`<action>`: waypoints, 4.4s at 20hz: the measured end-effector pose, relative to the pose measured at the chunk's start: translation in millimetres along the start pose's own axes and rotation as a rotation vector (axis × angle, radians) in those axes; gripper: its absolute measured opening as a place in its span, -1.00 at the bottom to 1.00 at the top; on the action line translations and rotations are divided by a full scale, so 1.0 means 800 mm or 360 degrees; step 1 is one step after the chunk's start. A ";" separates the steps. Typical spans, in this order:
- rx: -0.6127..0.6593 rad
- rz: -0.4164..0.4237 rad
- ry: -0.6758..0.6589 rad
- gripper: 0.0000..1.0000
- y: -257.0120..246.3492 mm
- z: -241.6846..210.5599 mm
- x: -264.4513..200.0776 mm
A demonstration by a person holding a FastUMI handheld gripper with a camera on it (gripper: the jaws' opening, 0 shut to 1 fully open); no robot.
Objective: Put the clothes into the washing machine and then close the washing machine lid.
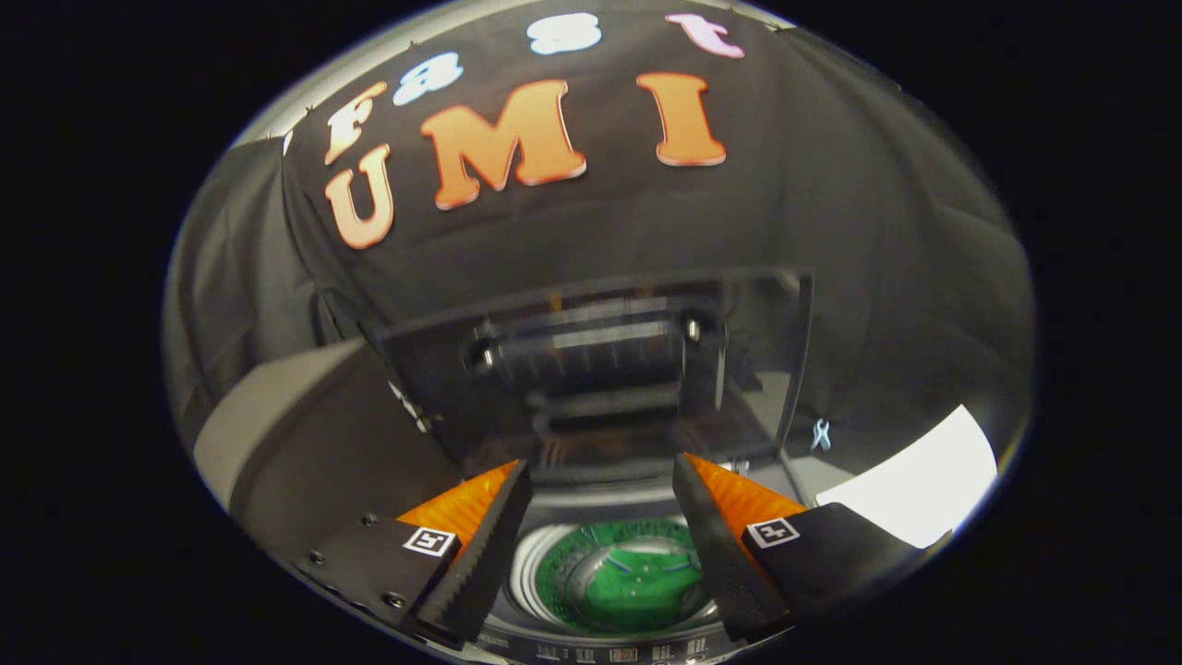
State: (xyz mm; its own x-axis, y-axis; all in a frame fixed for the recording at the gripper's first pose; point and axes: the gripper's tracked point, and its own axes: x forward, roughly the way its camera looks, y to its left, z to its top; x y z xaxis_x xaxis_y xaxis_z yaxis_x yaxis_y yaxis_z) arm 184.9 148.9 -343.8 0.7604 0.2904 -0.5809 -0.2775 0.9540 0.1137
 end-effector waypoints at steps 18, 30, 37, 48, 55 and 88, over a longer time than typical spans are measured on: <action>-0.0184 -0.0074 -0.0020 0.97 0.019 0.160 0.173; -0.0196 -0.0059 0.0013 0.97 0.019 0.129 0.109; -0.0188 -0.0084 0.0039 0.97 0.021 0.101 0.067; -0.0171 -0.0106 0.0121 0.98 0.023 0.037 0.005; -0.0152 -0.0126 0.0187 0.98 0.028 -0.022 -0.036; -0.0156 -0.0330 -0.0708 0.97 0.140 0.225 -0.395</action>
State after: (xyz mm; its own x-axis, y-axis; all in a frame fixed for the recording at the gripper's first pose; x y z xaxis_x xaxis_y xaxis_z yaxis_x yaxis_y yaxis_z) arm 19.2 177.7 -2.9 0.9763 0.1196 -0.1806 -0.1317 0.9897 -0.0566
